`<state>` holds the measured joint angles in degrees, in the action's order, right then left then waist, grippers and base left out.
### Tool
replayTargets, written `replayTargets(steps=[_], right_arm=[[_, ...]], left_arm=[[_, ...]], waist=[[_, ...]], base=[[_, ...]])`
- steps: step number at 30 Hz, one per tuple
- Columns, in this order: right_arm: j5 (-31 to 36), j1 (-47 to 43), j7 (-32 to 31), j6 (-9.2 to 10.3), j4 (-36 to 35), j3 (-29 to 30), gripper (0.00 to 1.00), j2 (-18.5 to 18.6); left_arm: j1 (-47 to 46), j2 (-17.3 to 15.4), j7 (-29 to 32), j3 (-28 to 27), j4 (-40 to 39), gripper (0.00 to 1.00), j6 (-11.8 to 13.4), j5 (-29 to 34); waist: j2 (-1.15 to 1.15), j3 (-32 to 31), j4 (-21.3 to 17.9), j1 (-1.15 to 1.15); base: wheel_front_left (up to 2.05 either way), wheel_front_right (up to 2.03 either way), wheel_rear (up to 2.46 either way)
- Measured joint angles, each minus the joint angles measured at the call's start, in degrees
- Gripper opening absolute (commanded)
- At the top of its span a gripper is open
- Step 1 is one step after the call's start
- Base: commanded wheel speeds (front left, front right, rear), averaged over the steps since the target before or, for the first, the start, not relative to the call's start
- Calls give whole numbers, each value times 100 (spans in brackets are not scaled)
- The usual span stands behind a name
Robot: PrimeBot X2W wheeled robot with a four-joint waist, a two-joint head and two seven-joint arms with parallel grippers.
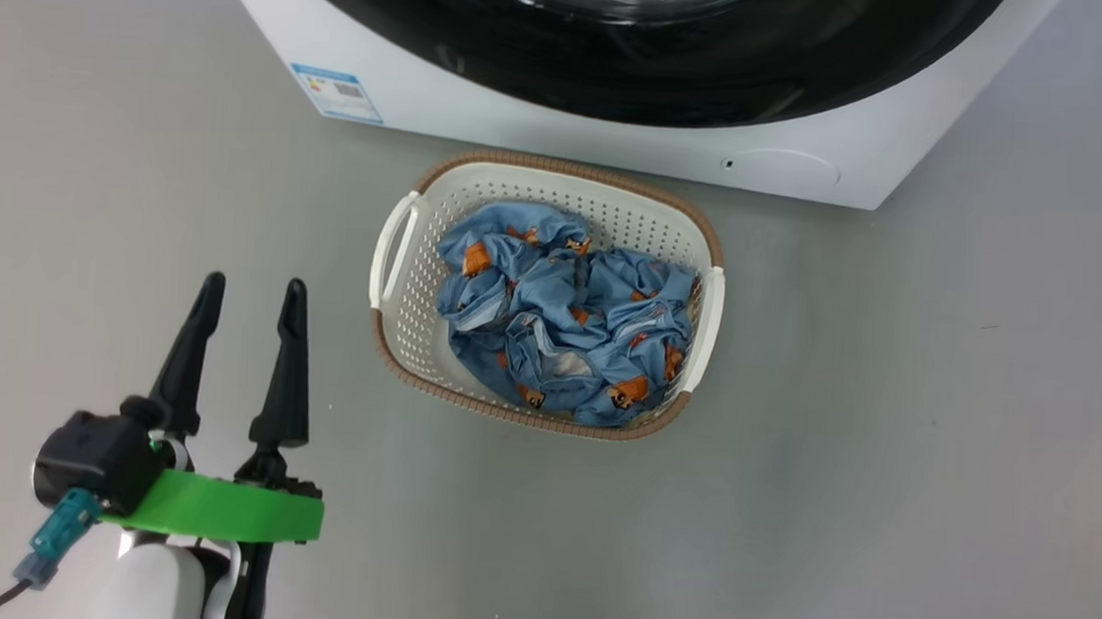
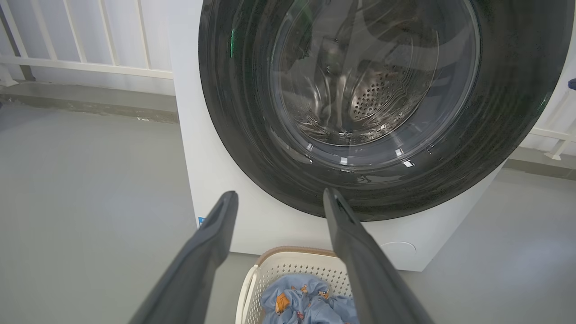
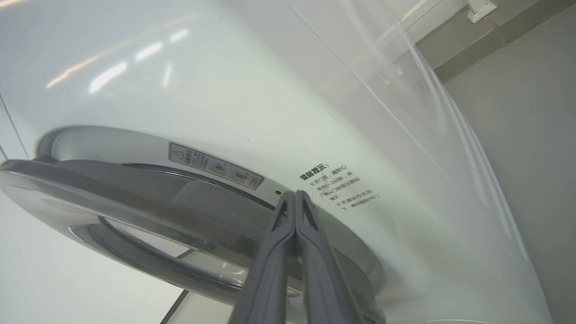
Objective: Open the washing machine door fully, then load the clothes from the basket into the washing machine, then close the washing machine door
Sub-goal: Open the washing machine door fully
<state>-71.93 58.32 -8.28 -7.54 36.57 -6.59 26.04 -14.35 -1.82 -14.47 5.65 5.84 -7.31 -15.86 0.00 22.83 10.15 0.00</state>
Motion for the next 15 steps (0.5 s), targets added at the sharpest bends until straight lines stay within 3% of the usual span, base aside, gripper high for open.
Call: replayTargets(steps=[15], right_arm=[[-748, 870, -1021, 0, 392, -222, 0, 69]], left_arm=[[-165, 7, 0, 126, -32, 100, 26, -149]], waist=[[0, 311, 177, 0]], base=[[0, 0, 0]])
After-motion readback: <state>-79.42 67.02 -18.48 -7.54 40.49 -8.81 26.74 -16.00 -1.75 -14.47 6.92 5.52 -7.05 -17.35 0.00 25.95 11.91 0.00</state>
